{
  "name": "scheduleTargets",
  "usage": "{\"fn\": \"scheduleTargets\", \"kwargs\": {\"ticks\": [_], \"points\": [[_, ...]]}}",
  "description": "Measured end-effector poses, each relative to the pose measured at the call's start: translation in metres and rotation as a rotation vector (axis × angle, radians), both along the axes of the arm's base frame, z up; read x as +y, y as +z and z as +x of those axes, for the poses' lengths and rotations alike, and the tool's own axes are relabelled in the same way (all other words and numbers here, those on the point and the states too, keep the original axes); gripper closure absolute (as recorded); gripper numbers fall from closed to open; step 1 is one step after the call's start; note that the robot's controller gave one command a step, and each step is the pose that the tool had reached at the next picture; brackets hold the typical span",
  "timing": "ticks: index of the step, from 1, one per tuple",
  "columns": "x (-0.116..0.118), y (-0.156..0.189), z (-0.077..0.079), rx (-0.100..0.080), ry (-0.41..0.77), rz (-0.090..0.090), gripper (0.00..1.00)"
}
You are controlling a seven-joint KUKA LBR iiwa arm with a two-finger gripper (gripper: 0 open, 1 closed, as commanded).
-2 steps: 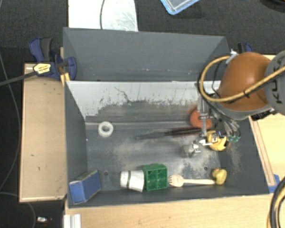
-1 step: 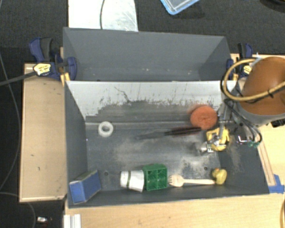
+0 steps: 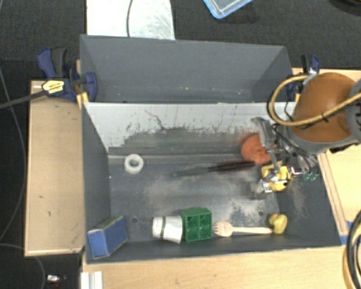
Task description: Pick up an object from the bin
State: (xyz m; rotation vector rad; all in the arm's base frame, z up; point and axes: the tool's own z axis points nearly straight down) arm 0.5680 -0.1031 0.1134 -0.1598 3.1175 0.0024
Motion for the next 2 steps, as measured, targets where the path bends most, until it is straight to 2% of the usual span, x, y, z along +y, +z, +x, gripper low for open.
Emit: {"fn": "scheduleTargets", "kwargs": {"ticks": [1, 2], "points": [[-0.030, 0.005, -0.025, 0.004, -0.094, -0.001, 0.00], [-0.025, -0.029, -0.006, -0.003, 0.130, -0.003, 0.00]]}}
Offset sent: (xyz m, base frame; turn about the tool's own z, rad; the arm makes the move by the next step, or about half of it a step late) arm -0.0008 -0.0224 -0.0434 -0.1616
